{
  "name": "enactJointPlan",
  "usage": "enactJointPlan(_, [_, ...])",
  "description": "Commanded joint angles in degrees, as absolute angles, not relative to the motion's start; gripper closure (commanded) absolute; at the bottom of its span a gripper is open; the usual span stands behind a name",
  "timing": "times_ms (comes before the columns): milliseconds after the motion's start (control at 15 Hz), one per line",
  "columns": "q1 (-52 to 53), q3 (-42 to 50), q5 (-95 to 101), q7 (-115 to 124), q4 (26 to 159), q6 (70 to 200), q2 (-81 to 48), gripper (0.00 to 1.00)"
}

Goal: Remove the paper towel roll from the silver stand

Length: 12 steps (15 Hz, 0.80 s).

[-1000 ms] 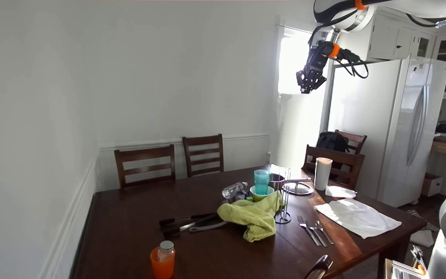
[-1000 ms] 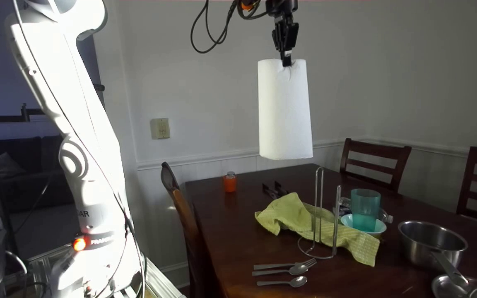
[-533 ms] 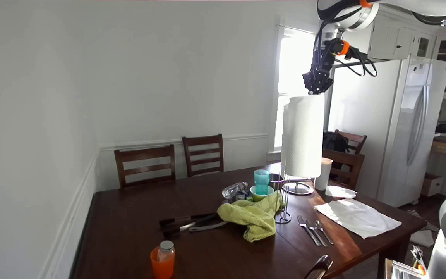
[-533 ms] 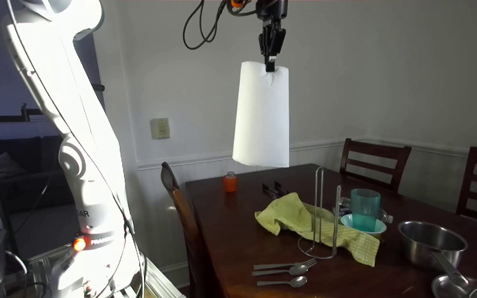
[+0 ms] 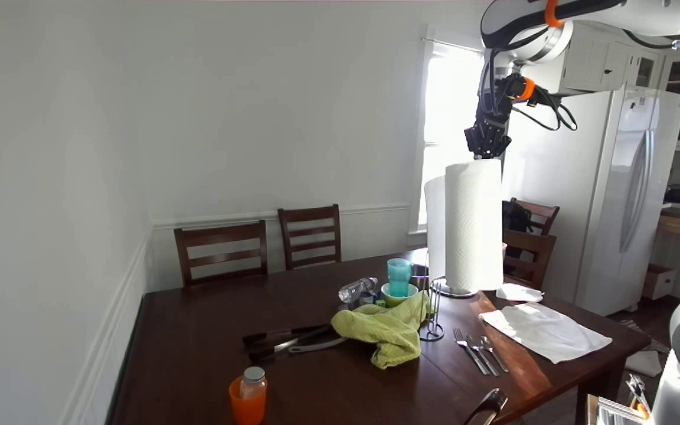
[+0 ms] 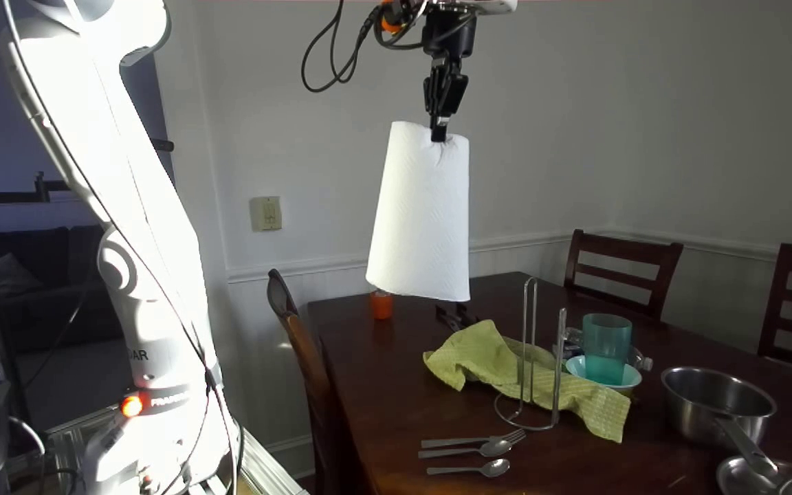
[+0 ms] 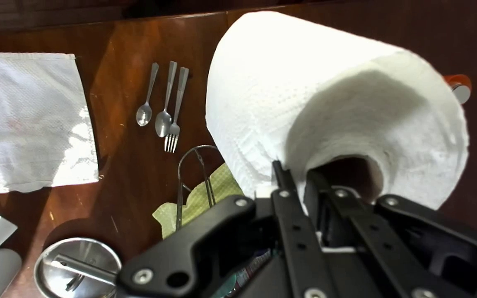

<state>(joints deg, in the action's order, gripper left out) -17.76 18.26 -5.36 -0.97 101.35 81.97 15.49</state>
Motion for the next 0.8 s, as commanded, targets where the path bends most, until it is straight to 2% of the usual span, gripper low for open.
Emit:
enactJointPlan(0, [-17.33, 18.67, -5.3, -0.96, 101.13, 81.78, 15.38, 0.88])
enactJointPlan(267, [-17.32, 18.67, -5.3, -1.0, 101.21, 81.78, 15.61, 0.88])
enactJointPlan(333, [-17.23, 18.47, -5.16, -0.91, 102.19, 81.52, 15.95, 0.97])
enactJointPlan(733, [-17.12, 17.2, -4.17, -0.51, 108.33, 80.81, 18.87, 0.97])
